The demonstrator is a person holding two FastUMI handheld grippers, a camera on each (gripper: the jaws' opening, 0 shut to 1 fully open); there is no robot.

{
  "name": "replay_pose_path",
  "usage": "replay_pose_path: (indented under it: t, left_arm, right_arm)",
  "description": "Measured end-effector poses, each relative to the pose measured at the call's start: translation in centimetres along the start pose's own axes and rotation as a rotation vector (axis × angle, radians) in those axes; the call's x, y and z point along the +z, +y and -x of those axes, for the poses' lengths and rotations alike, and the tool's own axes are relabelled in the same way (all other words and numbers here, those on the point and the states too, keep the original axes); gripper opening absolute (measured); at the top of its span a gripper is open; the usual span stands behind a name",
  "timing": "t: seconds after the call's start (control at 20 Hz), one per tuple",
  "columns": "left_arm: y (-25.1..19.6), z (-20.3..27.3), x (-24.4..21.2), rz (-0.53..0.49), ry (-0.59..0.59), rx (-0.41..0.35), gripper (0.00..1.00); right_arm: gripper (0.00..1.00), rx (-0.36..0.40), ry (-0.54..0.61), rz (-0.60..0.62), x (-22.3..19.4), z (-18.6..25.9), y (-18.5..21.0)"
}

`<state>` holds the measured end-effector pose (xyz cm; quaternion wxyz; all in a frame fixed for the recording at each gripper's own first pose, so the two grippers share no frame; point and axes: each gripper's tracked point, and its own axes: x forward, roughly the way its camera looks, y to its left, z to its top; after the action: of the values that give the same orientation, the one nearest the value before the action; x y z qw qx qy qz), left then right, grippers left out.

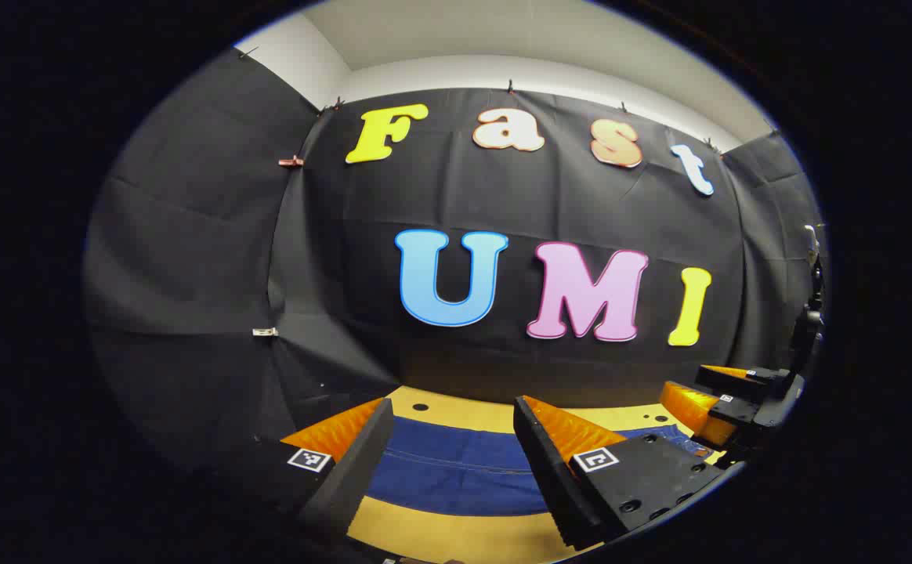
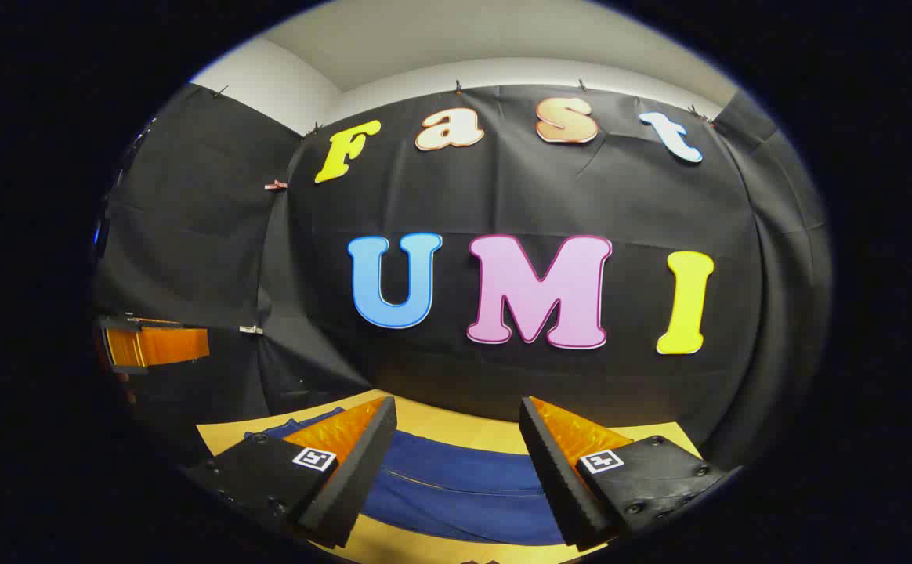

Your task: Grasp the waist and the cuffs of the jeans and fold them to make the two legs overlap; first hold the waist and fold one-third of the jeans toward the cuffs, then hold the cuffs and fold the remaining one-third in the same direction to finish folding.

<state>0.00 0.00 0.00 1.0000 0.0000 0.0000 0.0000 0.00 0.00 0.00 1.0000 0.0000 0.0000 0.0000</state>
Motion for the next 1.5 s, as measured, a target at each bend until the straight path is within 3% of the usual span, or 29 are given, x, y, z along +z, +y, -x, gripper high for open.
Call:
replay_pose_path:
  t: [0.2, 0.55, 0.8, 1.0, 1.35, 1.5]
  left_arm:
    - [1.5, -1.9, 0.0, 0.007, -0.01, -0.003, 0.96]
    - [2.2, -3.0, -1.9, -0.059, 0.019, -0.159, 0.96]
    - [2.7, -3.2, -2.7, -0.051, 0.03, -0.26, 0.96]
    - [3.1, -4.4, -2.6, -0.044, 0.027, -0.335, 0.96]
    - [2.4, -6.8, -2.4, -0.021, 0.02, -0.321, 0.96]
    - [1.9, -7.8, -3.2, -0.032, 0.04, -0.309, 0.96]
  right_arm:
    - [0.96, -0.024, 0.015, 0.039, -0.1, -2.1, 0.4]
    - [0.96, -0.173, 0.035, 0.064, 1.2, 1.1, 1.0]
    - [0.96, -0.317, 0.027, 0.06, 2.8, 4.2, 0.7]
    - [0.96, -0.381, 0.002, 0.103, 5.2, 5.5, -0.1]
    - [0.96, -0.444, 0.006, 0.077, 4.2, 6.1, -3.5]
    - [0.96, -0.435, 0.041, 0.071, 2.5, 5.3, -4.8]
